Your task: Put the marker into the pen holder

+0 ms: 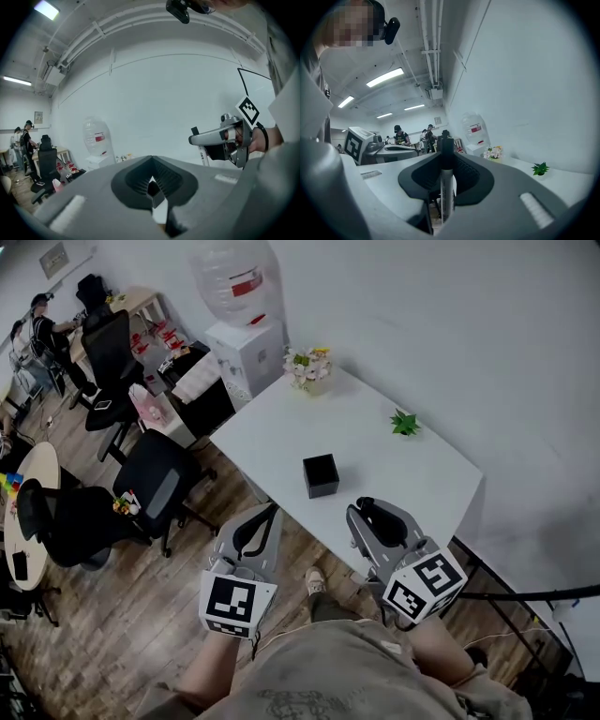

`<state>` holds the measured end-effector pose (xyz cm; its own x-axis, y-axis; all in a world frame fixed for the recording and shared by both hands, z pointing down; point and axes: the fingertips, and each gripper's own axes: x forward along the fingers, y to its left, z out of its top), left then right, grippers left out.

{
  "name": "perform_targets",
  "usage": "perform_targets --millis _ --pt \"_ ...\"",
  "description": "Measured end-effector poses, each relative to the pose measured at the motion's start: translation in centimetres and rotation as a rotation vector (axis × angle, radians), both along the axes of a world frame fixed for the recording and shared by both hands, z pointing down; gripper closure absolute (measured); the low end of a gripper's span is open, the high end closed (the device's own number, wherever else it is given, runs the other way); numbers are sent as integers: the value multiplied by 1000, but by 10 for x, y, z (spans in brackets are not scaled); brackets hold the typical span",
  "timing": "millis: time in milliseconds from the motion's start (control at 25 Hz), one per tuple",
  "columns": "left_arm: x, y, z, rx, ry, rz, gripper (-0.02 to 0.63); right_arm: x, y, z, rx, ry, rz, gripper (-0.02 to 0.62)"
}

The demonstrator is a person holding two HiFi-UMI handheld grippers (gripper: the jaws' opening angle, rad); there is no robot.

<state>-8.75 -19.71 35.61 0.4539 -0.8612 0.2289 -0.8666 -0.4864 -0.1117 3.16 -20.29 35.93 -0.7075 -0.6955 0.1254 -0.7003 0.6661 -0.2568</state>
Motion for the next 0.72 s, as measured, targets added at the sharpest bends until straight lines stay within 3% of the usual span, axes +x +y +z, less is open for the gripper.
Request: perform_targets --millis 320,720 --pt "-1 -72 19 -39 -19 -14 605 -4 -78 27 -50 10 -19 495" --pt "-6 -113 42 -101 -48 -22 605 -13 -131 47 -95 1 -28 494"
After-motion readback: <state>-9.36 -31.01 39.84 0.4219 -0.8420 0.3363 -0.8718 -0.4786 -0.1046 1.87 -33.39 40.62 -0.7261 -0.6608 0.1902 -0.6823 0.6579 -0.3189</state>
